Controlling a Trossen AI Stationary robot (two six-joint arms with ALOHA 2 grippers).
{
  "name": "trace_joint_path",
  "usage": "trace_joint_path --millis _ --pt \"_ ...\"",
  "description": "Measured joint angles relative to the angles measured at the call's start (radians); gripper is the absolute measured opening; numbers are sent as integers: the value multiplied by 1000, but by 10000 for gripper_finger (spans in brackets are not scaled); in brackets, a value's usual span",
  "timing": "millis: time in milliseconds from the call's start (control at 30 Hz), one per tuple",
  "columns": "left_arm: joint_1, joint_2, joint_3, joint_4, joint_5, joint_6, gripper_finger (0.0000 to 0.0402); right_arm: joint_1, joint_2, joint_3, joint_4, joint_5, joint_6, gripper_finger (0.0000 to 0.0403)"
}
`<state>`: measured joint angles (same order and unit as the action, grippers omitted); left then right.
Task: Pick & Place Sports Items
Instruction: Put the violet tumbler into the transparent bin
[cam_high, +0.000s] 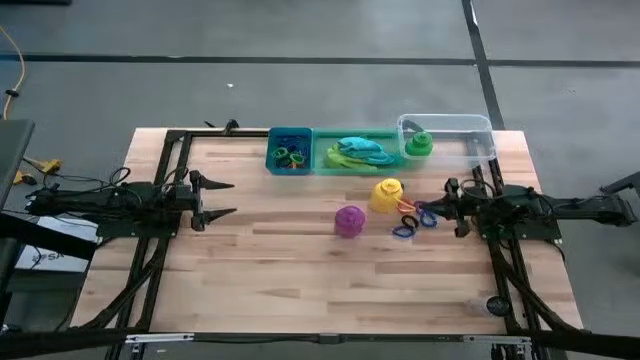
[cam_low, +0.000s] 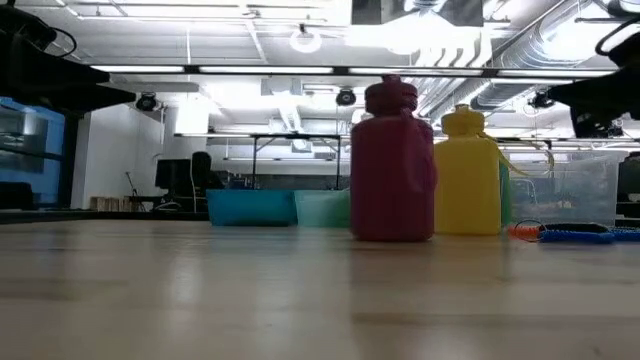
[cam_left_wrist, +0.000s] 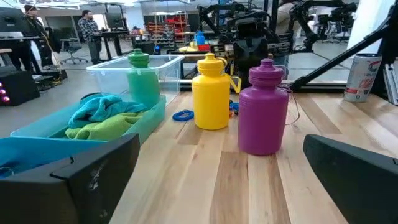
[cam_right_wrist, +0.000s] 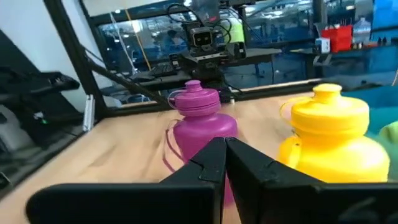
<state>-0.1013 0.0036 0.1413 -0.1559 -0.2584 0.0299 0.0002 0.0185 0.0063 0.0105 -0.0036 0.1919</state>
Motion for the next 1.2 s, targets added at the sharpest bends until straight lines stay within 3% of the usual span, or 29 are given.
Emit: trace_joint_path --millis 300,567,933,1200 --pt "0 0 0 0 0 0 368 0 0 0 89 33 77 16" --pt "0 0 0 0 0 0 368 1 44 66 92 88 77 118" --pt "0 0 0 0 0 0 368 7 384 309 88 103 74 277" --pt "0 0 0 0 0 0 368 131 654 472 90 136 -40 366"
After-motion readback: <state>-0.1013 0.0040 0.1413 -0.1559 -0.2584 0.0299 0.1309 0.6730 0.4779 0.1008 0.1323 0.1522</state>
